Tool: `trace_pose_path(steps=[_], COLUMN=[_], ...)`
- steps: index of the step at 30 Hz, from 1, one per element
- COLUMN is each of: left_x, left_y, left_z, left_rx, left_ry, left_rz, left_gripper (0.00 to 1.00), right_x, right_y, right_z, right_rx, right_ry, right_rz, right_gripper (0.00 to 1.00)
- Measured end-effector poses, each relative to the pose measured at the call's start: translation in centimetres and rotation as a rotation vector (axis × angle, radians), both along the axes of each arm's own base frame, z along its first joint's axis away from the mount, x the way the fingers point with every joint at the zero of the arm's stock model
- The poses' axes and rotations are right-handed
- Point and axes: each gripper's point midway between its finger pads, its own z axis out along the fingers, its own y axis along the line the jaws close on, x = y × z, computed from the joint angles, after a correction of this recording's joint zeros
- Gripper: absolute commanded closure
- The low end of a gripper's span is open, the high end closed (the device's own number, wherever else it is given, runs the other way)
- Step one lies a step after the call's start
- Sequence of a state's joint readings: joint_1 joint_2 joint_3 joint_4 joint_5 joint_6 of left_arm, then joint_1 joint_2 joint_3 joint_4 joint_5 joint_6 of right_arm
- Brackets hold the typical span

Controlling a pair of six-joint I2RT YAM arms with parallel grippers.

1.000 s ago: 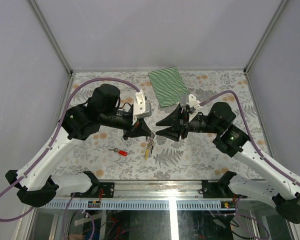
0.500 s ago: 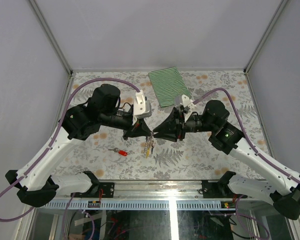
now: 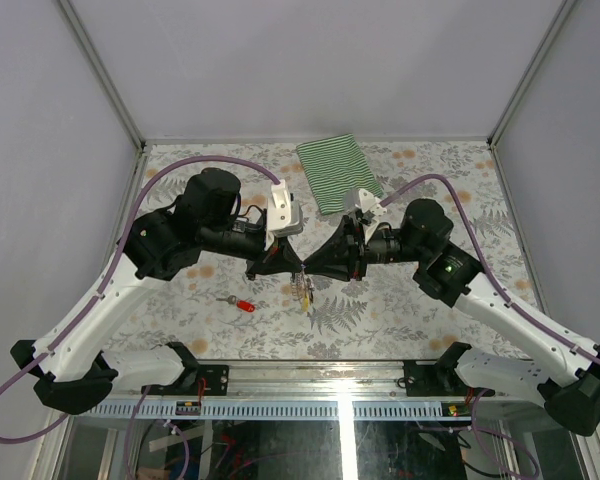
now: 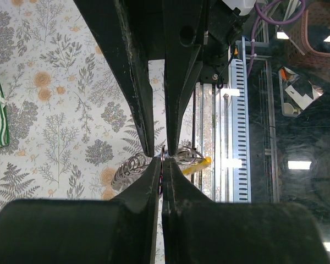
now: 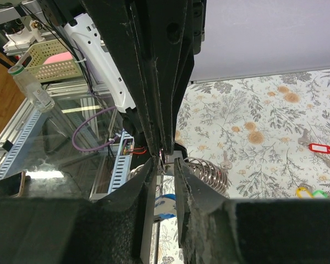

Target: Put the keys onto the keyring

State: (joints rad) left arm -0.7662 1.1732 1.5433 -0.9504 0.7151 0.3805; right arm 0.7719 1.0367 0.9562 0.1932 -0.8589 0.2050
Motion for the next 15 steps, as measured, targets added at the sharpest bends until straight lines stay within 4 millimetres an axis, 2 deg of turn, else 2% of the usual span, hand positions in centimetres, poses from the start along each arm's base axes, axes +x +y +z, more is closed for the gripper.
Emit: trace_pose_path(steps=[5,8,10,12,15], left_x=[0.01,0.01,0.01,0.04,0.13], left_y=[0.00,0.00,0.00,0.01,0.03], left_z=[0.00,0.00,0.00,-0.01,-0.04], left_rx=[0.000,0.000,0.000,0.001,0.003], left_ry=[0.000,0.000,0.000,-0.001,-0.002], left_rz=[0.001,0.001,0.001,0.002,0.007], left_gripper=[1.00,1.00,1.00,1.00,0.97], right_x=[0.07,-0.01,-0.08,-0.13,-0.28], right_y=[0.18,0.26,0.29,0.30,0.33], right_z=[-0.27,-0.34,-0.34,-0.34,-0.34], right_rx=[-0.006,-0.008,-0.008,-0.008,-0.008], right_ry=[0.007,0.009,0.009,0.009,0.008], right_rz=[0.002,0.006,0.008,0.010,0.017], right_gripper=[0.77,0.81,0.88,0.99,1.00])
